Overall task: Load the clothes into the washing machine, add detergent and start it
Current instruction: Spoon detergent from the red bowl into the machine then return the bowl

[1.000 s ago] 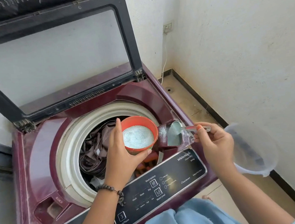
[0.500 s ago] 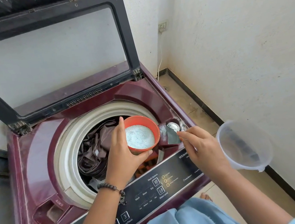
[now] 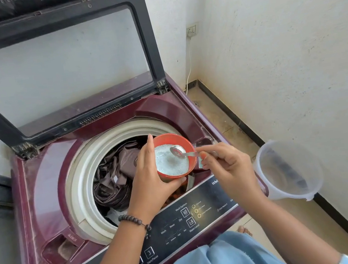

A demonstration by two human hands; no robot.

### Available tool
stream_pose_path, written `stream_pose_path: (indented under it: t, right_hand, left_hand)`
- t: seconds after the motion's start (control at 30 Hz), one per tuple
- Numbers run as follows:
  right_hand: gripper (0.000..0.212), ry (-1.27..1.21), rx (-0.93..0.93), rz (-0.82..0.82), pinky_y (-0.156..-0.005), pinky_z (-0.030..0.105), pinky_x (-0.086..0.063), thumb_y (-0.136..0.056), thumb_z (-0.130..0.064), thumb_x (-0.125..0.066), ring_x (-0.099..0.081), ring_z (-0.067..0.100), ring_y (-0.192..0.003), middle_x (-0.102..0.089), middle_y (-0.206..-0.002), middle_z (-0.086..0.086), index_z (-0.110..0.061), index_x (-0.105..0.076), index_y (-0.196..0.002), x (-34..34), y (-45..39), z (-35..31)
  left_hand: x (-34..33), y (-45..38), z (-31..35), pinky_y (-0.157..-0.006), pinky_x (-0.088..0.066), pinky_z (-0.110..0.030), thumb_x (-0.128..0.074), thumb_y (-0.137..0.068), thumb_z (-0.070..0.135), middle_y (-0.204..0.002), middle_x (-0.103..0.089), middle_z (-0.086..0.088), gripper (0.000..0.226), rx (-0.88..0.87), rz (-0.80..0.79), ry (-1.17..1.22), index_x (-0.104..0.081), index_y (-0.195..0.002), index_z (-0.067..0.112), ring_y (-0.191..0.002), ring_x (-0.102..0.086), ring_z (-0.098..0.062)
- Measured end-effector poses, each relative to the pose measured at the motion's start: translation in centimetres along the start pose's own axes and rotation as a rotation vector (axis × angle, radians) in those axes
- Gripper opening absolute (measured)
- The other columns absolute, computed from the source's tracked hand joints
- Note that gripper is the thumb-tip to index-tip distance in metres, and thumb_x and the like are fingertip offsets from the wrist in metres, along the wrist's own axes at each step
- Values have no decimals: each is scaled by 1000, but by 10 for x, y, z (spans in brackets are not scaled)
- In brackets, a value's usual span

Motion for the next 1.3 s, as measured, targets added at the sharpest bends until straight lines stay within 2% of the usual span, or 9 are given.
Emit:
stream_pose_path:
  t: [0.1, 0.23, 0.4, 0.53, 0.67, 0.77, 0.87, 1.1, 1.3]
  right_hand:
    - [18, 3, -21, -32, -70, 40, -59, -92, -29, -61, -69, 16, -79, -69, -90, -12, -27, -75, -104, -7, 4, 5]
    - [19, -106, -117, -37, -69, 34, -60, -94, -13, -63, -71, 18, -75, -72, -88, -3, -26, -75, -99, -8, 3, 1]
    - [14, -313, -265, -59, -66, 26, -58, -93, -8, -62, -70, 15, -72, -74, -83, 7, -11, -75, -98, -15, 3, -5]
    - [15, -505, -424, -26, -57, 22, -56, -93, -4, -60, -66, 15, -59, -70, -80, 26, 3, -72, -99, -19, 4, -8]
    - [18, -604, -515, 16, -62, 25, -57, -95, -4, -56, -64, 20, -65, -67, -88, 34, 4, -72, -99, -18, 2, -3]
    - [18, -659, -547, 70, -61, 24, -57, -95, -2, -55, -65, 19, -65, -68, -82, 30, 7, -70, -99, -14, -1, 0]
    - [18, -730, -569, 105, -60, 23, -56, -95, 0, -55, -65, 18, -63, -68, -72, 19, 11, -67, -100, -8, -4, 1]
    - [19, -819, -576, 212, -60, 22, -56, -95, 3, -50, -64, 16, -60, -66, -70, 14, 6, -69, -93, 11, -11, 4]
    - [16, -799, -512, 375, -63, 21, -57, -96, 1, -50, -64, 15, -59, -69, -69, 9, 4, -66, -97, 35, -14, 14]
  left_hand:
    - [3, -1, 2, -106, -26, -16, -89, -67, 42, -159, -28, -2, 127, -1, 17, 8, -4, -159, 24, -144, -24, -9]
    - [5, -1, 2, -108, -28, -19, -88, -67, 43, -158, -28, -2, 126, 15, 12, 28, -5, -160, 23, -144, -28, -12]
    - [4, -2, 2, -109, -26, -19, -89, -68, 38, -159, -27, -3, 125, 7, 14, 10, -5, -160, 22, -145, -23, -10]
    - [3, -3, 3, -108, -24, -18, -88, -69, 38, -159, -27, -3, 124, -7, 9, -8, -5, -159, 23, -142, -19, -5]
    - [2, -3, 5, -107, -22, -13, -88, -69, 40, -159, -26, -1, 125, -14, -6, -8, -4, -159, 24, -140, -18, 1]
    - [0, -3, 3, -101, -13, 5, -90, -67, 39, -157, -29, -2, 126, -8, -10, 15, -6, -160, 22, -129, -16, 15]
    - [-2, -5, 0, -97, -12, 10, -93, -65, 36, -155, -33, -4, 127, 18, -5, 61, -9, -160, 19, -127, -20, 13]
    - [-8, -8, -4, -101, -20, 1, -93, -64, 35, -151, -38, -7, 128, 23, 5, 97, -9, -159, 19, -135, -34, -8]
    - [-10, -9, -8, -109, -25, -15, -93, -64, 36, -153, -36, -5, 129, 27, -4, 92, -6, -159, 23, -139, -33, -11]
Point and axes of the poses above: each hand's wrist, its own y-axis away from the middle knuckle, its own x-axis out of the back of the hand, z = x × y, the point moved 1 cm from there along -y, towards the middle knuckle
